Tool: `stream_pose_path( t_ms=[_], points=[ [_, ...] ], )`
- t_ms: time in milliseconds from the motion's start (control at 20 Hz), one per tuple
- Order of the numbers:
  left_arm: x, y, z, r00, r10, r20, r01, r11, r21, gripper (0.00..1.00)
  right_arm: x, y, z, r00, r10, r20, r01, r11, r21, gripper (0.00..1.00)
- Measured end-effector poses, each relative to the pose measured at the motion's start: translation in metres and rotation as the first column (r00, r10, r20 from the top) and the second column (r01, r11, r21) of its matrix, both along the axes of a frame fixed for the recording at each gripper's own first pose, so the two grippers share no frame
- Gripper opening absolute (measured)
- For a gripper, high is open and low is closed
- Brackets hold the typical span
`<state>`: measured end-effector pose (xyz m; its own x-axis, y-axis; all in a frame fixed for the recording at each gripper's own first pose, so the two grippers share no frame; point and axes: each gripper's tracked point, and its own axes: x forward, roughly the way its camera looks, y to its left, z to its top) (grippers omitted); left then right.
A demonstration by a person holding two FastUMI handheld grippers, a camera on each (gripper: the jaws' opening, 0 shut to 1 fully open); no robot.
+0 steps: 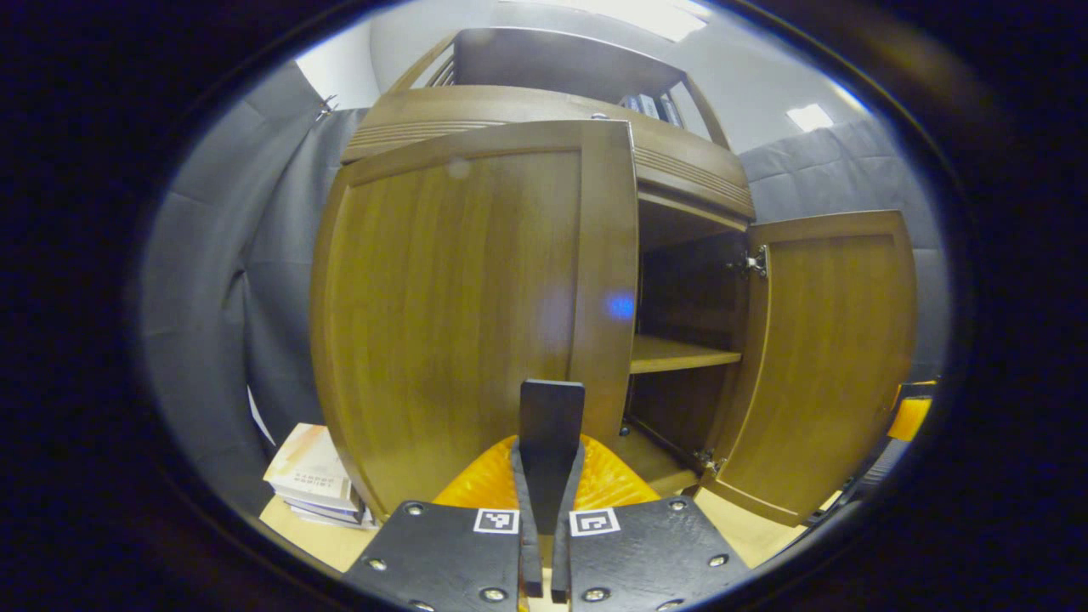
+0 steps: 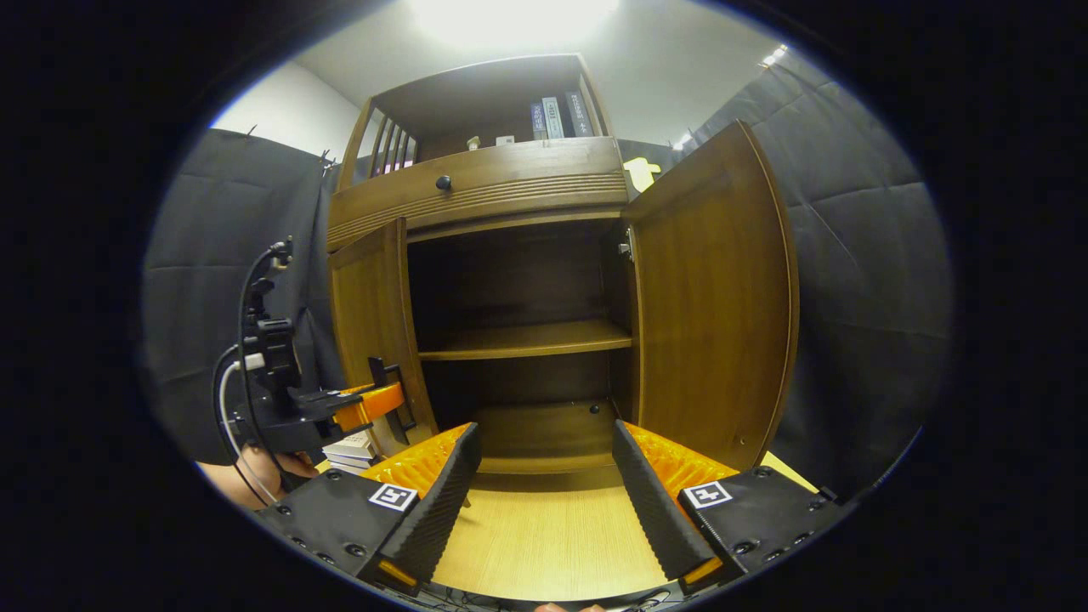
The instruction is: Open the right door of the double-door shoe cabinet with the right hand, and open the left door with the left hand.
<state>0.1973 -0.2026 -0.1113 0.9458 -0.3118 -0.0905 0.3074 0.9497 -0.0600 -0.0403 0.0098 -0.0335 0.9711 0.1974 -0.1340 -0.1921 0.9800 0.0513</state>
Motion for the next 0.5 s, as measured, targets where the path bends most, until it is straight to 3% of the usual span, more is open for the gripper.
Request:
stream_pose_path(
  t_ms=[500],
  points=[
    [-0.047, 0.046, 0.002, 0.999, 0.041, -0.006, -0.041, 0.999, 0.011, 0.07, 0.006, 0.018, -0.003, 0.999, 0.049, -0.012, -0.049, 0.999, -0.004, 0.98]
  ],
)
